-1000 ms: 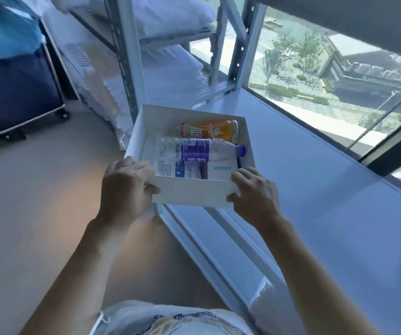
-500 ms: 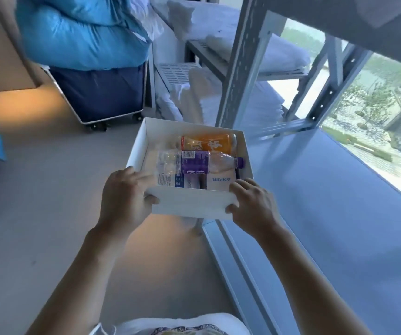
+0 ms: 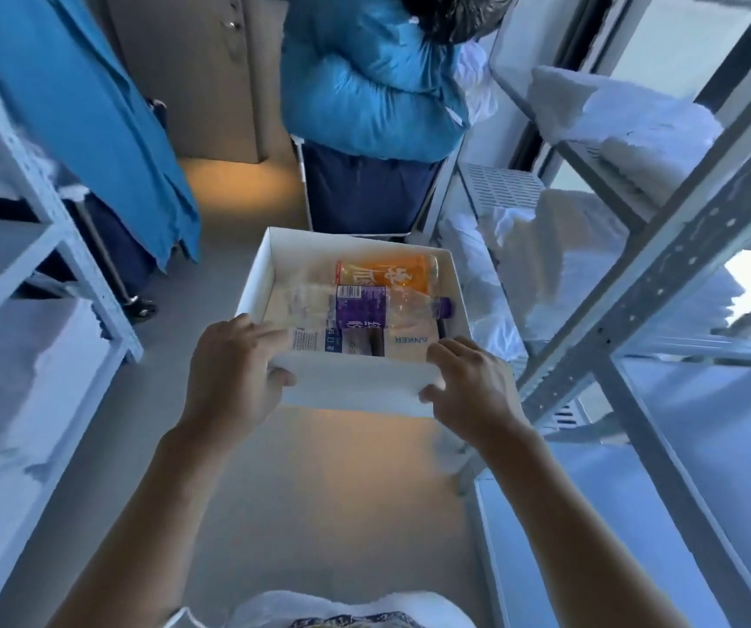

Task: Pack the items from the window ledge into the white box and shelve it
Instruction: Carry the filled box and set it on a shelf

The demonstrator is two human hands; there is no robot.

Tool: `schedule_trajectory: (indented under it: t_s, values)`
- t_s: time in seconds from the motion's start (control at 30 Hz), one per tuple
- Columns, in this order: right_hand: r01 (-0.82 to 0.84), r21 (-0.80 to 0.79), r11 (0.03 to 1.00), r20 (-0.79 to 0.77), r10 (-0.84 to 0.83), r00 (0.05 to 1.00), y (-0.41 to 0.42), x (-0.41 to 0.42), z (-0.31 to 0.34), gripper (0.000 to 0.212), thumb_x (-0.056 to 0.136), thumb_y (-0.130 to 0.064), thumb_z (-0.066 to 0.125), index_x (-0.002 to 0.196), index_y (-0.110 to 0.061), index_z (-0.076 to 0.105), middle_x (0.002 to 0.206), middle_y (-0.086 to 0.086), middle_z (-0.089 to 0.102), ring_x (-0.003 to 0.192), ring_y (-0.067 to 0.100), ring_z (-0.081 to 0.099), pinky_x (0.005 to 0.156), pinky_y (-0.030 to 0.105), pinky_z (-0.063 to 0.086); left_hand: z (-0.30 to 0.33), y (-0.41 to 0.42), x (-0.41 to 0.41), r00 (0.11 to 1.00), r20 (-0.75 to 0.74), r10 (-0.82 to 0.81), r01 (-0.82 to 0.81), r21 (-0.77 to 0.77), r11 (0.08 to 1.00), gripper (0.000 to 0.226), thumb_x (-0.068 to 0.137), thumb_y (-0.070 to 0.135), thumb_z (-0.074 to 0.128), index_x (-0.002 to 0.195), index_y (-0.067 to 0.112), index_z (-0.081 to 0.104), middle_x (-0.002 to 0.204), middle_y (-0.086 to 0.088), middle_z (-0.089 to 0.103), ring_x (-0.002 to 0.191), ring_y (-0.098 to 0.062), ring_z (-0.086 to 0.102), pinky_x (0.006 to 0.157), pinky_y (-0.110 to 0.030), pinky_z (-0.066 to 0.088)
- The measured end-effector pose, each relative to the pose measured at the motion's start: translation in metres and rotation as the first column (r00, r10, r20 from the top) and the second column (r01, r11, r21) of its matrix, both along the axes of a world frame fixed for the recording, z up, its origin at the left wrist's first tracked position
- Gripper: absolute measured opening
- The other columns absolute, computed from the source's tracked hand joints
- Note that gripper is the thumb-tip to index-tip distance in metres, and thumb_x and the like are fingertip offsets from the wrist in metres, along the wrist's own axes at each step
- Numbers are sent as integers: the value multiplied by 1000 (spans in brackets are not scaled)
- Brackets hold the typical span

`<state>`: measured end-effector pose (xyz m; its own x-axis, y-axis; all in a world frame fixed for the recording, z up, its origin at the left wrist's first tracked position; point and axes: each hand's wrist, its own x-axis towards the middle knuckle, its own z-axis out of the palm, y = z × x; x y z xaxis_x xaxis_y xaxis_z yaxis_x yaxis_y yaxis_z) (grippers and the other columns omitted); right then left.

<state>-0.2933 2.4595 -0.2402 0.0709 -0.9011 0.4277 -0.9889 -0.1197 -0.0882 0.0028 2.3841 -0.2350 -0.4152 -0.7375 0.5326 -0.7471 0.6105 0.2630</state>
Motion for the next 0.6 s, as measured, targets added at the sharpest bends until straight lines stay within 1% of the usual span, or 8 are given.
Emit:
schedule_trajectory:
  t_s: [0.07, 0.13, 0.23, 0.27, 0.4, 0.43, 0.5, 0.6]
  values:
    - [-56, -2, 998, -13, 56, 998, -22, 23, 0, 52, 45, -23, 102, 81, -20, 65, 80, -9, 66, 74, 17, 63, 49, 23, 41, -3, -2, 27, 997, -13, 71, -71, 4, 997, 46, 46, 19, 102, 71, 15, 63, 65, 8, 46, 63, -23, 47, 60, -28, 32]
    - [-129, 6, 992, -47, 129, 991, -42, 43, 2, 51, 49, -24, 101, 85, -21, 65, 84, -10, 68, 79, 16, 64, 49, 26, 46, -7, -3, 50, 989, -29, 145, -145, 21, 989, 46, 47, 20, 103, 77, 15, 68, 69, 2, 61, 64, -21, 48, 60, -28, 38]
    - [-226, 10, 974, -76, 226, 971, -70, 70, 7, 50, 49, -27, 100, 85, -23, 65, 84, -12, 69, 80, 15, 65, 51, 22, 39, -11, -3, 80, 967, -47, 252, -250, 44, 967, 46, 46, 22, 103, 79, 14, 71, 74, 0, 68, 67, -15, 41, 63, -29, 39]
    - [-259, 12, 966, -78, 259, 963, -79, 79, 7, 50, 49, -27, 100, 84, -23, 65, 84, -11, 69, 79, 15, 65, 51, 22, 41, -12, -2, 89, 956, -45, 290, -288, 45, 957, 47, 45, 22, 103, 78, 14, 71, 74, 0, 68, 67, -14, 40, 63, -28, 39]
    - [-392, 21, 920, -51, 392, 919, -112, 110, 5, 46, 54, -22, 99, 86, -18, 67, 87, -7, 72, 79, 19, 67, 52, 32, 58, -13, -1, 117, 913, -37, 407, -404, 68, 912, 48, 41, 19, 104, 74, 12, 70, 70, -2, 67, 64, -20, 46, 62, -28, 39]
    - [-424, 27, 905, -41, 425, 904, -122, 117, 4, 45, 54, -20, 99, 86, -17, 68, 87, -6, 72, 79, 20, 67, 52, 33, 57, -13, -1, 123, 899, -27, 437, -435, 71, 898, 48, 41, 18, 104, 74, 12, 69, 71, -2, 67, 63, -23, 49, 62, -28, 39]
    - [-470, 49, 881, -21, 472, 882, -141, 128, 2, 45, 53, -18, 99, 86, -16, 69, 86, -4, 71, 79, 23, 66, 51, 33, 56, -13, -4, 132, 874, -13, 486, -484, 63, 873, 49, 40, 16, 104, 70, 13, 65, 66, 0, 63, 62, -21, 42, 61, -27, 34]
    - [-549, 54, 834, -10, 550, 835, -178, 141, -2, 46, 49, -17, 99, 84, -16, 69, 83, -5, 69, 76, 23, 65, 49, 32, 54, -14, -14, 138, 832, -16, 555, -554, 52, 831, 50, 37, 13, 103, 66, 14, 62, 61, 8, 47, 65, -16, 33, 59, -27, 29]
